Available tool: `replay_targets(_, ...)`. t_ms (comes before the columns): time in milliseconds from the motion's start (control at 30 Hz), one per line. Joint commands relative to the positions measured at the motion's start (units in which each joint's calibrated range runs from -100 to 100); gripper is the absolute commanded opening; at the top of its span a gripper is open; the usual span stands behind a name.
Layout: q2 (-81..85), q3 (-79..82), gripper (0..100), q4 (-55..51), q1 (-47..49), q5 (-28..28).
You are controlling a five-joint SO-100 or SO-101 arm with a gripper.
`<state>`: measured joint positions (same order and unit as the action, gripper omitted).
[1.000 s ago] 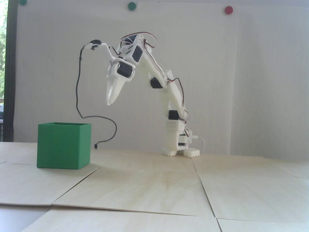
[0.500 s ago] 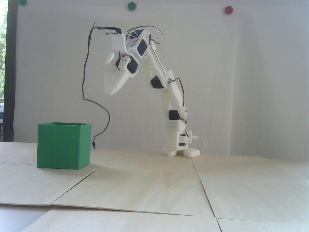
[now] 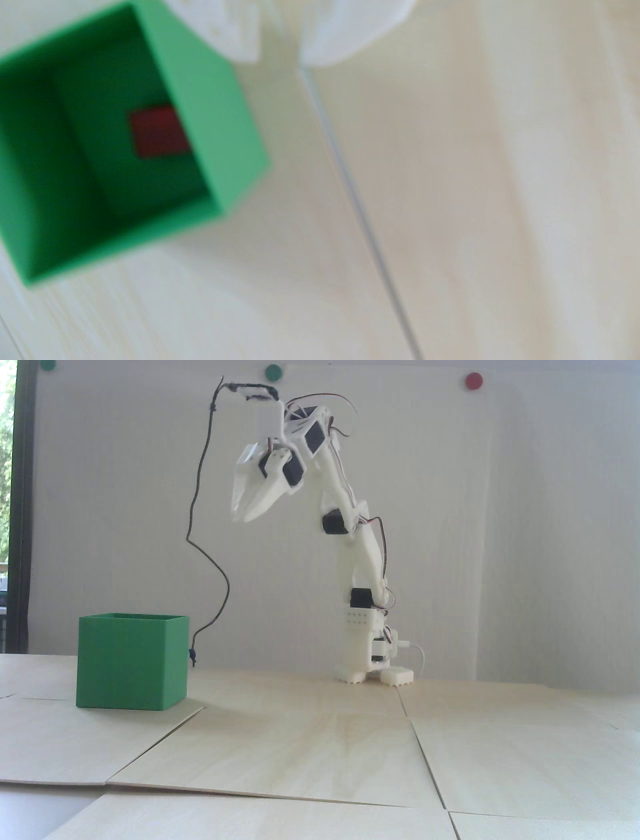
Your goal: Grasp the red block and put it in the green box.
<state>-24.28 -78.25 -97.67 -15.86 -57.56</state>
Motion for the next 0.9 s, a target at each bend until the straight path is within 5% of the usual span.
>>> replay_targets(0,10.7,-0.4,3,-1.8,6.1,5.5)
replay_targets(267,23.3,21.2,3,-1.8,12.9,7.5)
replay_targets(500,47.6,59.3,3,-0.2,21.0,8.5)
replay_targets(867,94.1,131.0,2,39.5,24.2,6.0)
